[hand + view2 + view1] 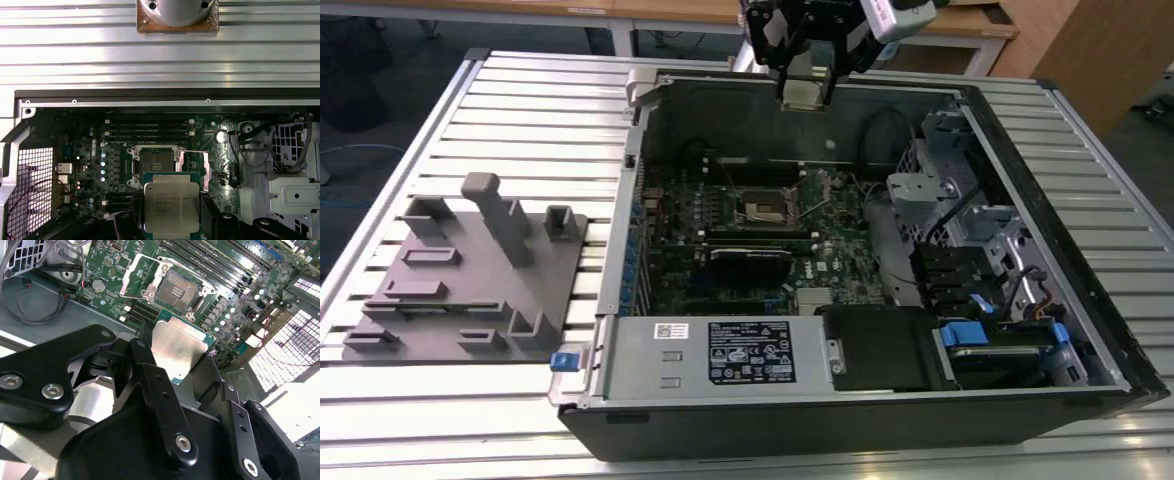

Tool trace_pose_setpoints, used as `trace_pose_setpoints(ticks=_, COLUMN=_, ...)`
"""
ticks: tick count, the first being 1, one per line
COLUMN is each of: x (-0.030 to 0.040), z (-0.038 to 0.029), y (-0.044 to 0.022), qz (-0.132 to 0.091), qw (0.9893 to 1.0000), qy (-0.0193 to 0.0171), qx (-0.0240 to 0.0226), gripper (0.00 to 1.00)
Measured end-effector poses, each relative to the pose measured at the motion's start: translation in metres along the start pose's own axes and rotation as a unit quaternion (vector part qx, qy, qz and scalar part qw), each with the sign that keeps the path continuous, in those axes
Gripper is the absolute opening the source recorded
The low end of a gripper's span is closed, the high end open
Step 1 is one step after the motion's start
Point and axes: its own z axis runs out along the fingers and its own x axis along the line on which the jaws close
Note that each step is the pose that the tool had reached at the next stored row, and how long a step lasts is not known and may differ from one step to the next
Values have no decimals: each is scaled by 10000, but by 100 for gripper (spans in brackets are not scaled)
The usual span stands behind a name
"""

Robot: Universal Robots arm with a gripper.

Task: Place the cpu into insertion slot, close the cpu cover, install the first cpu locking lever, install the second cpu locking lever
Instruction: 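Place the cpu into insertion slot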

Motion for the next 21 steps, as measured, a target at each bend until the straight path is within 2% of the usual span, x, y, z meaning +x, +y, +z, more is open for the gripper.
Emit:
trace_pose_setpoints(ticks=3, x=0, z=14, y=-1, qz=0, qw=10000, qy=0, qx=0, gripper=54)
trace_pose_setpoints(ticks=11, x=-2, z=112, y=-10, qz=-1, qw=10000, qy=-1, qx=0, gripper=54)
trace_pose_setpoints(ticks=21, x=2, z=187, y=-17, qz=0, qw=10000, qy=-2, qx=0, gripper=54)
